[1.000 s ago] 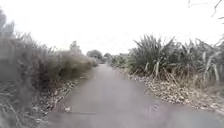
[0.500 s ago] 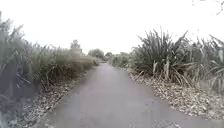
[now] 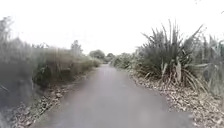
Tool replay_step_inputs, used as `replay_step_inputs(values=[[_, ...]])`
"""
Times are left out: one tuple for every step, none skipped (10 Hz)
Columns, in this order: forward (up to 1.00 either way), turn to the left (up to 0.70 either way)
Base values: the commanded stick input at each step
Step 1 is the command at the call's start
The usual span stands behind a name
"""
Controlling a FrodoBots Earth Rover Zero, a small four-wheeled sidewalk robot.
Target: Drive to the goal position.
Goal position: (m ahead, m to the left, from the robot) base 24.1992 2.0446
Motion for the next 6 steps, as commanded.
replay_step_inputs(values=[[0.85,0.0],[0.85,0.0],[0.85,0.0],[0.85,0.0],[0.85,0.0],[0.85,0.0]])
